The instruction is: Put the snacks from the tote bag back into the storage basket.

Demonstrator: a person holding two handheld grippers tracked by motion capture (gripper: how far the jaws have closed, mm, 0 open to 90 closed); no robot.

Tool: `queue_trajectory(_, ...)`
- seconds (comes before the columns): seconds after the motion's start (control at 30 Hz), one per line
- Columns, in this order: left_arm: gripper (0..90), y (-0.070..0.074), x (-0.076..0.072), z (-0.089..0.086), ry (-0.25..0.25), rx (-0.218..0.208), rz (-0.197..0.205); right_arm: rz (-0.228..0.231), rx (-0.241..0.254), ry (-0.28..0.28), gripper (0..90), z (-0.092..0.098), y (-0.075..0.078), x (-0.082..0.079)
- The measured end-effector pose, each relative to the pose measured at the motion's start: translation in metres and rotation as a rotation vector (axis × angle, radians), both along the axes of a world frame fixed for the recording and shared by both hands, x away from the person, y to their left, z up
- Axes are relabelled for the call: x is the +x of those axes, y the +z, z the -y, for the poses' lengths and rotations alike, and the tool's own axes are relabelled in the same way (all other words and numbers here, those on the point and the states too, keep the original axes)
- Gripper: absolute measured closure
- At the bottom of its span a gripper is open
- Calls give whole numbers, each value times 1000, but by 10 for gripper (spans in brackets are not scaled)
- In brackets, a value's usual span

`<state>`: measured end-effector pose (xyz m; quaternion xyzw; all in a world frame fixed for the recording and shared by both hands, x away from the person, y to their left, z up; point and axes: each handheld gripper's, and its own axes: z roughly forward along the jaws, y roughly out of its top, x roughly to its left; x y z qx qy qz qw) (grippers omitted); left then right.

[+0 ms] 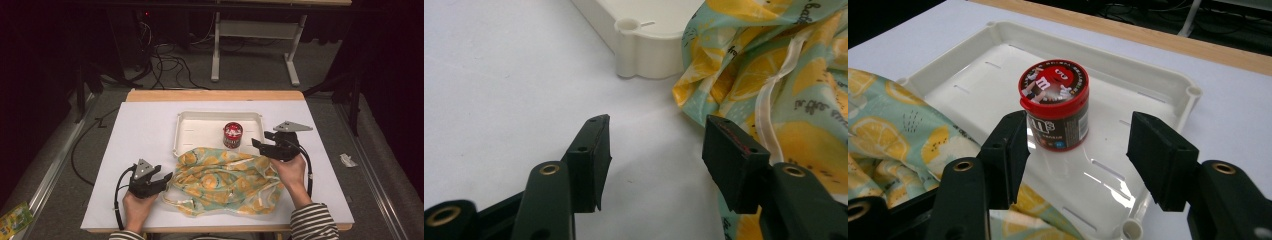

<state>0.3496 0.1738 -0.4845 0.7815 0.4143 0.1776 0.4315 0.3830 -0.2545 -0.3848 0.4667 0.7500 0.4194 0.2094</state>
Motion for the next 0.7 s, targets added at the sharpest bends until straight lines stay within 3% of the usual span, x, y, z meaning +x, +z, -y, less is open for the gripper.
queue_trajectory(0.3,465,2,-3,0,-16,-19,30,15,20,-9,445,15,-9,-22)
queue_trajectory(0.7,484,10,-11,-3,-47,-57,51,20,63,-59,473,39,-32,-50)
